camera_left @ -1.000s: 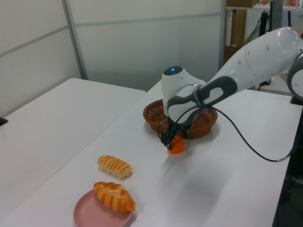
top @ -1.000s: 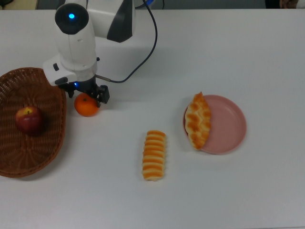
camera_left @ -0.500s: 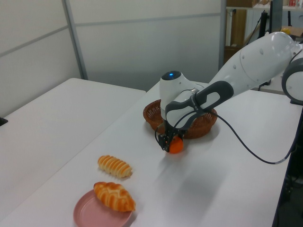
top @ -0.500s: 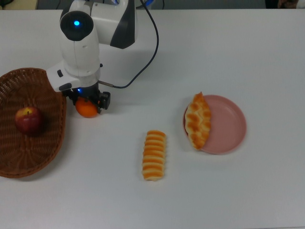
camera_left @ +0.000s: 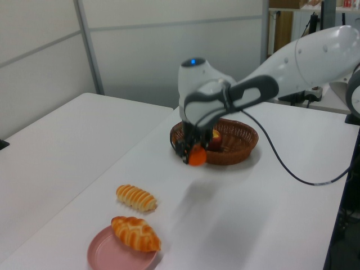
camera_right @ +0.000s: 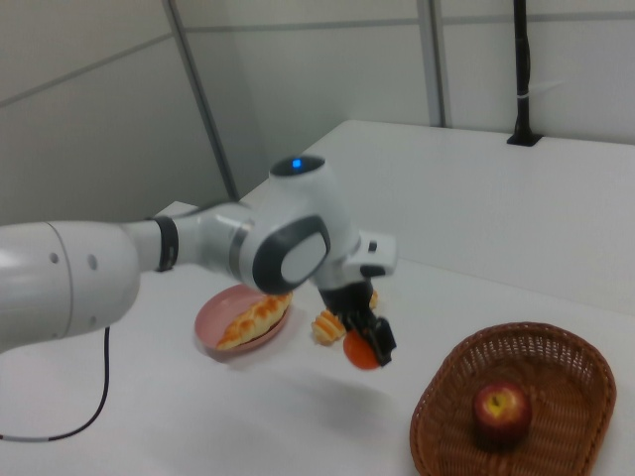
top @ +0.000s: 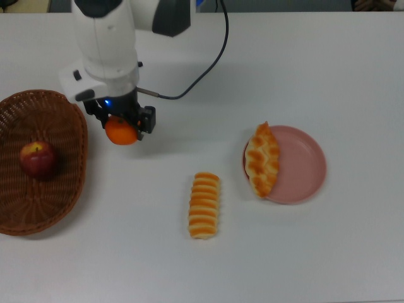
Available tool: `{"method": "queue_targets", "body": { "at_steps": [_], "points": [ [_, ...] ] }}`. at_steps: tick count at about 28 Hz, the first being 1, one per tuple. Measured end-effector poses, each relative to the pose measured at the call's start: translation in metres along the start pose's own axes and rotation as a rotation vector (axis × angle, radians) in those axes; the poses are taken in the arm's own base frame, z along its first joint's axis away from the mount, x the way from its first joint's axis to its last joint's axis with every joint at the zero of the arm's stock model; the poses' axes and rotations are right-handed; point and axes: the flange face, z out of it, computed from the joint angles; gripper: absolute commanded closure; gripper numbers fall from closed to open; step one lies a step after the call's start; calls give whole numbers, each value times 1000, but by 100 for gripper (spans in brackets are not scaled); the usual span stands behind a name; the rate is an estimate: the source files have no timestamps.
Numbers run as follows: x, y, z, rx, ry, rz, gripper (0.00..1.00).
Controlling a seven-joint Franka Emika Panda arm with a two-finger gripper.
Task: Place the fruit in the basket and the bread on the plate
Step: 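Lift the mandarin into the basket beside the apple and release, then move the gripper down onto the ridged bread roll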
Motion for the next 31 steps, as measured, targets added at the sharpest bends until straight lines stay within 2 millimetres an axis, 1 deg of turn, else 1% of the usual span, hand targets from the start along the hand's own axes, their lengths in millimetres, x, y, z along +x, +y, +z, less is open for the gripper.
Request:
{"method": "queue_targets", "body": {
  "at_steps": [1,2,5,6,10,11,13,15,16,19,22,24,25,26,28,29,30,31],
  "points": [
    [5,7,-13,1,13,12,95],
    [9,12,-19,1,22,21,95],
    [18,38,-30,-4,42,47,95],
    [21,54,-30,-10,44,57,95],
    [25,106,-26,-40,40,78,95],
    [26,126,-25,-53,38,84,95],
    [26,150,-23,-69,33,88,95],
    [25,169,-21,-83,27,84,94],
    [24,181,-17,-92,19,79,94],
    [20,200,-4,-105,-8,66,94],
    [15,216,21,-114,-46,57,94],
    [15,222,35,-120,-36,61,91],
    [15,225,42,-122,-26,63,78],
    [15,228,52,-126,-13,65,67],
    [14,231,62,-129,-4,67,42],
    [14,232,66,-130,-3,67,28],
    [14,233,68,-131,-2,68,0],
    [14,233,69,-132,-2,68,0]
  ]
}}
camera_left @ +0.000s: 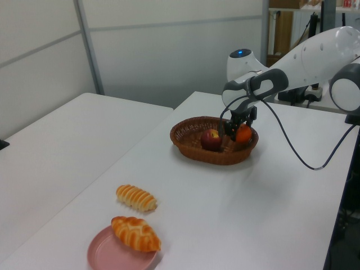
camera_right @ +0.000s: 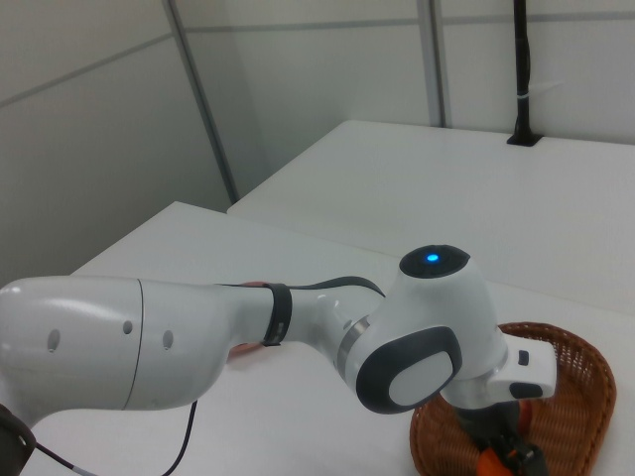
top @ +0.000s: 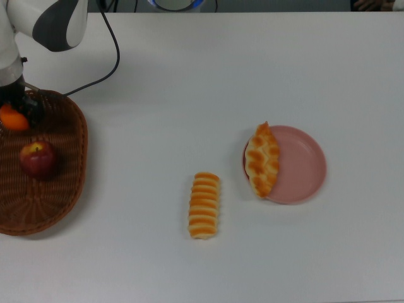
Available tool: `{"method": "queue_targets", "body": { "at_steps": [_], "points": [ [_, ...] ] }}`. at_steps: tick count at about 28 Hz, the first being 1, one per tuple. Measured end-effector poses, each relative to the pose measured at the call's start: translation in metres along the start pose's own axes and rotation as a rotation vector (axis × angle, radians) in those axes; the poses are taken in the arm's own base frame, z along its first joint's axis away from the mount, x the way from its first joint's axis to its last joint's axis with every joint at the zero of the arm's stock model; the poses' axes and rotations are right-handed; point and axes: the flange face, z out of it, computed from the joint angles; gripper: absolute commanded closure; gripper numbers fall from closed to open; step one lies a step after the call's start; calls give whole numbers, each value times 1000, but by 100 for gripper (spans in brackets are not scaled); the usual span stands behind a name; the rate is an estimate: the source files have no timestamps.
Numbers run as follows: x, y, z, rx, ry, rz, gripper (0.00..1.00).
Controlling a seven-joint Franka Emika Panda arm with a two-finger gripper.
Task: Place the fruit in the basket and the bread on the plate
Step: 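Move the gripper down onto the ridged bread roll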
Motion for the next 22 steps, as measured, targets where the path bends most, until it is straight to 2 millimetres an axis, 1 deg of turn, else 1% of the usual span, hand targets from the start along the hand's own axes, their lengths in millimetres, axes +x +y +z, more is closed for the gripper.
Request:
{"method": "queue_targets", "body": {
  "at_steps": [4,7,10,13,16,18,19,20,22],
  "points": [
    [1,1,-6,1,10,-18,0],
    [2,2,-15,3,21,-32,0],
    [1,3,-30,9,26,-35,0],
    [0,-4,-47,31,27,-36,0],
    [-1,-30,-70,75,35,-60,0],
    [-1,-58,-85,106,36,-89,0],
    [-2,-76,-92,121,38,-102,0],
    [-3,-103,-101,137,42,-118,0],
    [-6,-144,-111,158,44,-139,0]
  ]
}}
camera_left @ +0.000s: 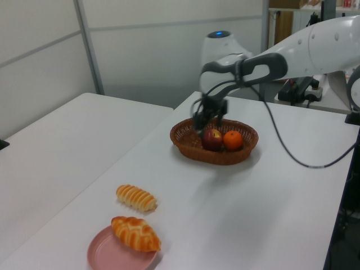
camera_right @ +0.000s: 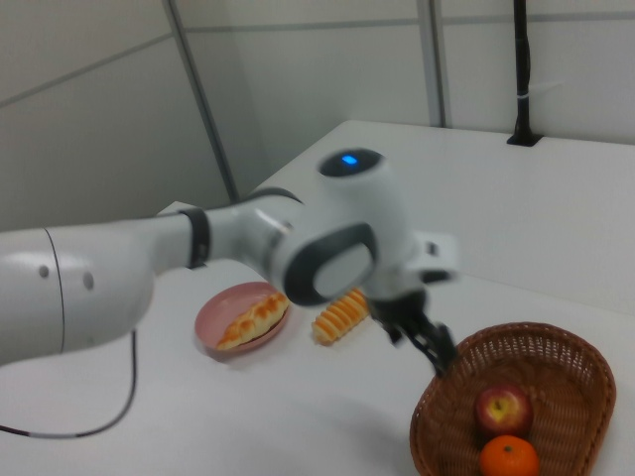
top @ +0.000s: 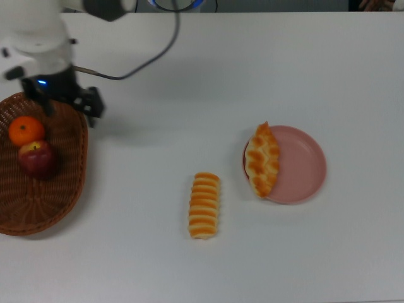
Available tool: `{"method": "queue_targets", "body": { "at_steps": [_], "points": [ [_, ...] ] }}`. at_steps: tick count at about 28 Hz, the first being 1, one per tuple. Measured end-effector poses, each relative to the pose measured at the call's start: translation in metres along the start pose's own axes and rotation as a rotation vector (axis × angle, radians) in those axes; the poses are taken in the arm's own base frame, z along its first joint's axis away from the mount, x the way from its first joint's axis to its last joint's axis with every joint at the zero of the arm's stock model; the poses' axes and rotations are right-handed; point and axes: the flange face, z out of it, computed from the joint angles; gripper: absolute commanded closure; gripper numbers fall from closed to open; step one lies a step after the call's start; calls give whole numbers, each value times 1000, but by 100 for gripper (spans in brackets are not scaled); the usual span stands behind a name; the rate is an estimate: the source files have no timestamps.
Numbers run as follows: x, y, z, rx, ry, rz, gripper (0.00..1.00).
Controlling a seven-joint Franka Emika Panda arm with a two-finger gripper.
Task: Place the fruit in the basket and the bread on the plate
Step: 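Move the gripper down onto the ridged bread roll, then grasp the ridged bread roll and lift it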
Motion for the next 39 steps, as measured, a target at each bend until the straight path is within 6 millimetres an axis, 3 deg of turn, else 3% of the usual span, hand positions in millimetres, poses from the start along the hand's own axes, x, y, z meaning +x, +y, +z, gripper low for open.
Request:
{"method": "queue_targets", "body": {
  "at_steps": [4,8,10,18,26,33,35,37,39],
  "points": [
    [-3,-86,9,45,-14,-56,0],
    [-9,-139,29,64,-41,-75,0],
    [-9,-156,39,68,-41,-71,0],
    [1,-202,80,103,64,-29,0],
    [15,-227,87,133,132,21,0],
    [5,-252,109,109,111,-30,1],
    [0,-260,125,90,96,-47,8],
    [-4,-264,136,78,87,-55,21],
    [-5,-267,144,72,87,-57,57]
  ]
}}
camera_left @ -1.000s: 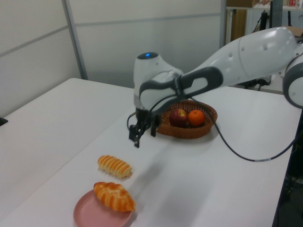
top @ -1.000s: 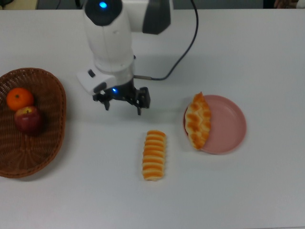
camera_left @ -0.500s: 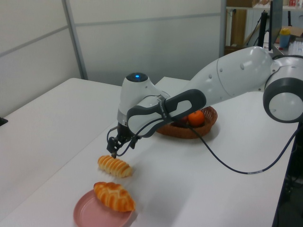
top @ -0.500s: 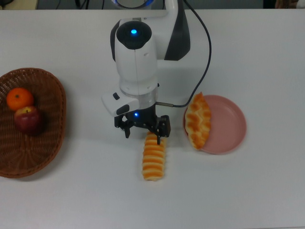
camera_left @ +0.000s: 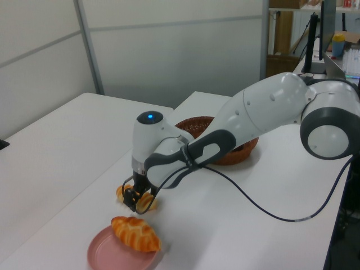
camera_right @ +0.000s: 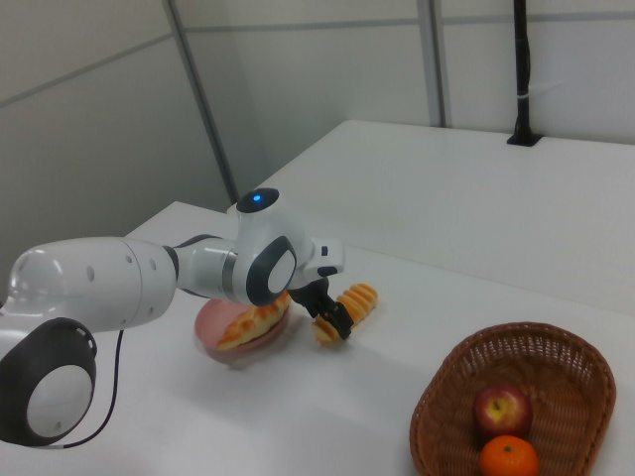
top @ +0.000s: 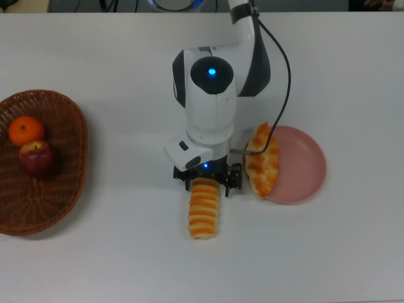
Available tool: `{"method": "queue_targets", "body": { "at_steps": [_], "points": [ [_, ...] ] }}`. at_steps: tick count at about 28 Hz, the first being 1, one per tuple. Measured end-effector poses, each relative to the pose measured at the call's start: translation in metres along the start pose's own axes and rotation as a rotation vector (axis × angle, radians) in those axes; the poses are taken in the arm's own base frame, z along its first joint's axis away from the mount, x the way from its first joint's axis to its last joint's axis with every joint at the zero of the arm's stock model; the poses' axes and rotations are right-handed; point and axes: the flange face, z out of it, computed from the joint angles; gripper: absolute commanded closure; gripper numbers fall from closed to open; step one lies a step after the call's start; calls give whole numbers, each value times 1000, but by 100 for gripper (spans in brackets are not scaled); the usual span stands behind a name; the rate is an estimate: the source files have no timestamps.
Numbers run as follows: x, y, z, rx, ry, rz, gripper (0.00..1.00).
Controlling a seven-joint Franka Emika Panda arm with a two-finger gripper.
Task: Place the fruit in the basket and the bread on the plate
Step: 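Grasp the ridged bread roll and lift it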
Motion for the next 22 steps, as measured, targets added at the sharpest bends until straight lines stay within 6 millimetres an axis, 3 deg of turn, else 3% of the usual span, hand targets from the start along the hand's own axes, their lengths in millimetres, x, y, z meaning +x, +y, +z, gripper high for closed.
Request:
{"method": "queue_targets", "body": {
  "at_steps": [3,5,7,11,17,22],
  "points": [
    [0,0,5,1,8,1,69],
    [2,1,3,1,14,11,70],
    [5,2,0,3,21,26,84],
    [9,2,-6,6,32,46,100],
    [19,0,-31,20,72,49,100],
    [22,-2,-71,18,69,51,99]
  ]
}}
